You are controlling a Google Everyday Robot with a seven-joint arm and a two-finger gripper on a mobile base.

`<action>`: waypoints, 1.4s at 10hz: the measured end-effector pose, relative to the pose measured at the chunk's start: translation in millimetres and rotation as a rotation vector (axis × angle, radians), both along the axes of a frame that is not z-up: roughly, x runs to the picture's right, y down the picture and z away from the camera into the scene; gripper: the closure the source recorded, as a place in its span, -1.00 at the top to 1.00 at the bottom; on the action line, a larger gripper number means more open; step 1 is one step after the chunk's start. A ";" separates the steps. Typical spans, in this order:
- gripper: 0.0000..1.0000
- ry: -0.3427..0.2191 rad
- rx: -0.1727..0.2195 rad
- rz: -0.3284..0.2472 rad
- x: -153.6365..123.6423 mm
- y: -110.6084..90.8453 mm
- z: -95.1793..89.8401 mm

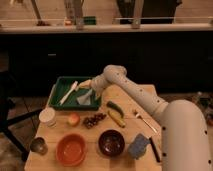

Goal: Place towel in purple bowl

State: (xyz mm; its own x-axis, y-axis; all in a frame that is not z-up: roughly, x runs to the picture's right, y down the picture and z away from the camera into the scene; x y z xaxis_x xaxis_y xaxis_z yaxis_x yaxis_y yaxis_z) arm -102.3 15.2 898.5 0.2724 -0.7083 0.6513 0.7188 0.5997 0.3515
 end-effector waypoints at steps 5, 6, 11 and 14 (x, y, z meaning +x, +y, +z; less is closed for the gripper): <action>0.60 0.047 -0.044 -0.014 0.7 3.5 29.0; 0.60 0.052 -0.052 -0.013 1.2 5.1 33.3; 0.60 0.087 -0.105 -0.011 9.4 10.3 62.9; 0.60 0.097 -0.128 -0.022 8.9 9.9 75.9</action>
State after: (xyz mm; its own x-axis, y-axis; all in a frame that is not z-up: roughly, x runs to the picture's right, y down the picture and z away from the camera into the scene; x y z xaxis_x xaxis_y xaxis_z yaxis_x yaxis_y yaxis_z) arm -93.4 25.1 974.4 0.3236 -0.6274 0.7082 0.7591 0.6190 0.2014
